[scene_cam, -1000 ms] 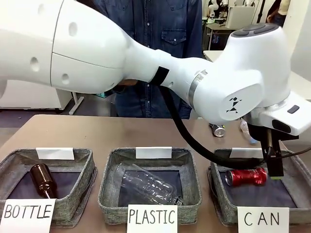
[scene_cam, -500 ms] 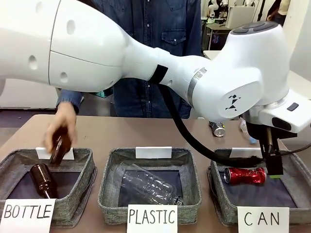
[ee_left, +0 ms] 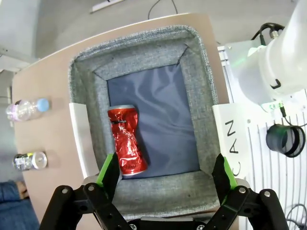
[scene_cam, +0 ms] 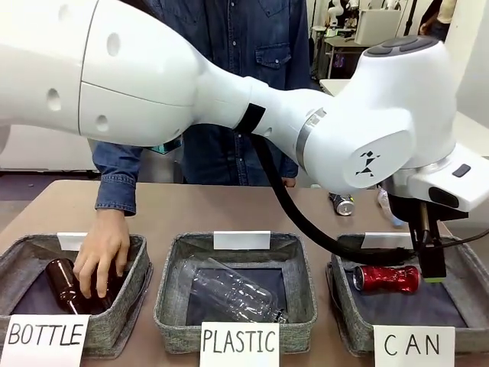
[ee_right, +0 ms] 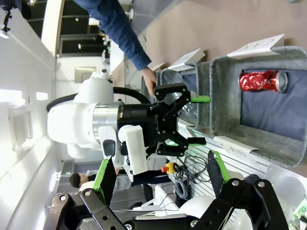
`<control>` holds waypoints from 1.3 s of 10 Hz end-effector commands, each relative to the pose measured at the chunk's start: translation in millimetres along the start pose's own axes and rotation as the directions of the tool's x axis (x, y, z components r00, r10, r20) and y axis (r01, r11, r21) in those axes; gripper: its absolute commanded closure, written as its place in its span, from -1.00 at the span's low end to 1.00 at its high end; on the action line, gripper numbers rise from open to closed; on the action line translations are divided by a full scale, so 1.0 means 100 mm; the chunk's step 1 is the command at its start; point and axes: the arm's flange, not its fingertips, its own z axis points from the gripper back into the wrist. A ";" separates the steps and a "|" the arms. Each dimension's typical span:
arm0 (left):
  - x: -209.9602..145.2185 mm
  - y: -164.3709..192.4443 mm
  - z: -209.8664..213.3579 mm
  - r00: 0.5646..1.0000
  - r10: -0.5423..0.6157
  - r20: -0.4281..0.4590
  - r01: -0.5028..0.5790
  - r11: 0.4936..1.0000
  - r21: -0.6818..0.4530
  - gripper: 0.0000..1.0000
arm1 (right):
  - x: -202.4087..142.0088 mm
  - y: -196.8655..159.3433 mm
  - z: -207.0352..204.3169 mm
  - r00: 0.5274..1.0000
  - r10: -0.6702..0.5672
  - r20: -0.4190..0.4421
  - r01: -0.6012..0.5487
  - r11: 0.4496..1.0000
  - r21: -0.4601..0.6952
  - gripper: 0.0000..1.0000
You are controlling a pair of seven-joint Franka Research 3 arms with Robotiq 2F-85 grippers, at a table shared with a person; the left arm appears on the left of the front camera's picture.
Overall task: Sort the can waste into the basket.
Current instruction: Pick up the can waste from the table and place it in the right Fabric basket.
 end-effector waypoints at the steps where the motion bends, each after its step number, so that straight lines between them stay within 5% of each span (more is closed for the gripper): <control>1: 0.00 0.00 0.00 1.000 0.000 0.000 0.000 1.000 0.000 -1.00 | -0.01 0.01 0.02 1.000 0.005 0.006 -0.005 1.000 0.002 -1.00; 5: -0.36 -0.02 0.23 0.999 0.034 0.000 -0.034 0.999 -0.040 -1.00 | 0.00 0.01 -0.06 0.999 0.011 -0.044 -0.012 1.000 -0.026 -1.00; 8: -1.31 -0.18 0.84 0.969 0.241 0.049 -0.238 0.969 -0.061 -1.00 | 0.10 0.13 -0.30 0.993 0.027 -0.118 -0.033 0.998 -0.056 -1.00; 10: -2.19 -0.32 1.33 0.867 0.495 0.056 -0.494 0.869 -0.027 -1.00 | 0.23 0.31 -0.69 0.973 0.113 -0.202 -0.124 0.991 -0.041 -1.00; 13: -3.58 -0.65 1.83 0.617 0.762 0.197 -0.730 0.648 -0.217 -1.00 | 0.20 0.67 -1.54 0.879 0.315 -0.359 -0.298 0.949 0.102 -1.00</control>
